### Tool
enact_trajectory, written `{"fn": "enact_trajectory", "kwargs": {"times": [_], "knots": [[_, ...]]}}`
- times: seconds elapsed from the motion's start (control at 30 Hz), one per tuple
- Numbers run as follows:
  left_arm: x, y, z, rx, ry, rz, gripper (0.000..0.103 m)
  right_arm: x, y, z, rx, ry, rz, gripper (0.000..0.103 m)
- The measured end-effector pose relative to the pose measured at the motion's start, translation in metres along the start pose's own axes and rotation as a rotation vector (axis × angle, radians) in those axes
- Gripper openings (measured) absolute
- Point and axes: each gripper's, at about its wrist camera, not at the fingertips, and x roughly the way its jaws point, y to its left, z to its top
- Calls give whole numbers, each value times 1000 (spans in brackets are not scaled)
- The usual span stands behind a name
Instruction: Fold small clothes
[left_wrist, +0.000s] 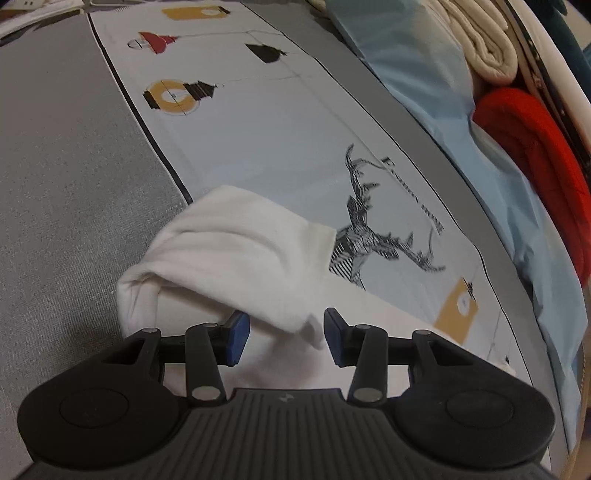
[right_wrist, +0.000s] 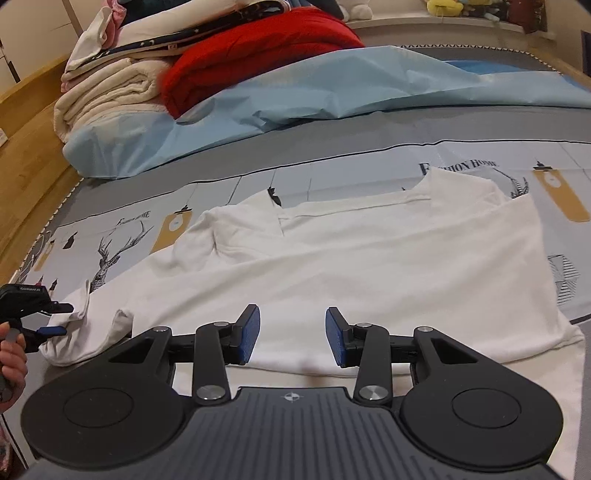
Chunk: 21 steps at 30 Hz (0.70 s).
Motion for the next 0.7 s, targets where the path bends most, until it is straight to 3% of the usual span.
{"fn": "enact_trajectory", "kwargs": {"times": [0.03, 0.07, 0.1, 0.2, 0.3, 0.37, 0.47, 0.57, 0.63, 0.7], "knots": [[1, -1, -1, -2, -7, 10, 46, 4, -1, -1, 6, 7, -1, 41], [1, -2, -1, -3, -12, 17, 36, 7, -2, -2, 18, 20, -3, 41], [2, -3, -2, -2, -15, 22, 19, 9, -4, -2, 33, 25, 6, 41], [2, -12, -6, 32, -24, 61, 5, 11, -7, -2, 48, 30, 15, 41], [-4, -28, -13, 61, -34, 56, 4, 11, -9, -1, 47, 28, 15, 41], [-15, -44, -18, 66, -41, 11, 4, 10, -13, 0, 60, 25, 8, 41], [-43, -80, -31, 88, -67, -154, 3, 6, -22, 2, 94, 20, 6, 41], [-75, -124, -58, 142, -81, -384, 3, 3, -35, 5, 161, 11, 38, 42], [-86, -155, -89, 195, -22, -547, 3, 0, -47, 7, 237, -3, 87, 42], [-83, -184, -125, 266, 75, -644, 3, -3, -61, 9, 326, -27, 138, 42]]}}
